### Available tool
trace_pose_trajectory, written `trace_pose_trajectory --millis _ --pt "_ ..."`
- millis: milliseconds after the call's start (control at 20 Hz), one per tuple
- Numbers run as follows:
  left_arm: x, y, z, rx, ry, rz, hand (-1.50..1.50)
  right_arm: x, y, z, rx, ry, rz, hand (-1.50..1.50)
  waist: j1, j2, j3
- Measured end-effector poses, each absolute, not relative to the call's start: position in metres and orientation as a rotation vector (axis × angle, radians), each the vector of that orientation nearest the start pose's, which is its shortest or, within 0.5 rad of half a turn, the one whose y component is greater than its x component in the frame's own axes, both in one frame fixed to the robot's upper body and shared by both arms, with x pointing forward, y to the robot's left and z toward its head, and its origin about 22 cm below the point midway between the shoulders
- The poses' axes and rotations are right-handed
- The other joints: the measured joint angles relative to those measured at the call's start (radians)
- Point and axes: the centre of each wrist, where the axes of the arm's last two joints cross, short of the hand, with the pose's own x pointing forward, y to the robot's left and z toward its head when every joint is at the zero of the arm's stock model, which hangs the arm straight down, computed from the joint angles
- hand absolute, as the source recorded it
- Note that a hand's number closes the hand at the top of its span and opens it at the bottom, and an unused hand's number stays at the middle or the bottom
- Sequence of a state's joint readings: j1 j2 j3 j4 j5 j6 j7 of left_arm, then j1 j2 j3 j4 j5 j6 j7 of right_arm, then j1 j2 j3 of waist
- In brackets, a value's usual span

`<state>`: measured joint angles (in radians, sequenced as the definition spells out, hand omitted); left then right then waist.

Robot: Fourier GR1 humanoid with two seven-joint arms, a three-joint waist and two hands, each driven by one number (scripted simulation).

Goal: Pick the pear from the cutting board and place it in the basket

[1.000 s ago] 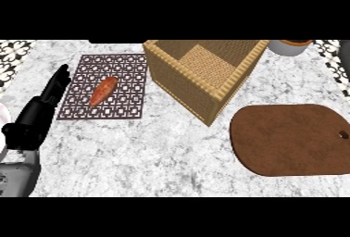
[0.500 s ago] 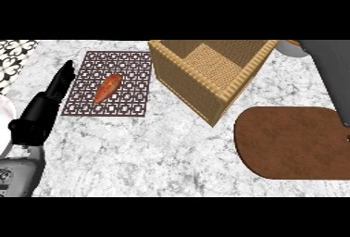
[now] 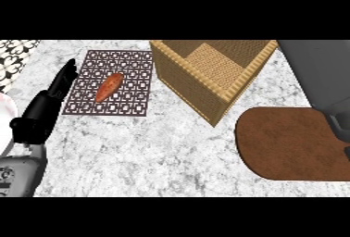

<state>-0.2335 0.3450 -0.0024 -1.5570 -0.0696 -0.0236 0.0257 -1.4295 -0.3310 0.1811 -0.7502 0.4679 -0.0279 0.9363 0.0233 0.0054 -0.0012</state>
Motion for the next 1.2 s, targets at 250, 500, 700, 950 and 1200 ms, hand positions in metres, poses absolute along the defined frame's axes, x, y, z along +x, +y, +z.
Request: trace_pose_trajectory --millis 250,500,700,950,1200 --pt "0.294 0.285 0.077 0.282 -1.732 -0.389 0.0 0.449 -0.112 0.313 -1.039 -1.105 0.582 1.5 -0.003 0.0 0.0" --pt "0.294 0.289 0.075 0.284 -1.724 -0.387 0.0 0.455 -0.11 0.307 -1.072 -1.025 0.691 -1.5 -0.006 -0.001 0.001" --pt "0.291 0.291 0.072 0.277 -1.724 -0.385 0.0 0.457 -0.108 0.307 -0.996 -1.017 0.708 -1.5 -0.005 -0.002 0.001" --pt "0.288 0.29 0.073 0.28 -1.724 -0.387 0.0 0.459 -0.112 0.297 -0.924 -1.062 0.668 -1.5 -0.004 -0.002 0.001" --pt "0.284 0.291 0.071 0.285 -1.727 -0.388 0.0 0.456 -0.121 0.308 -0.869 -1.227 0.451 -1.5 -0.008 -0.003 0.001"
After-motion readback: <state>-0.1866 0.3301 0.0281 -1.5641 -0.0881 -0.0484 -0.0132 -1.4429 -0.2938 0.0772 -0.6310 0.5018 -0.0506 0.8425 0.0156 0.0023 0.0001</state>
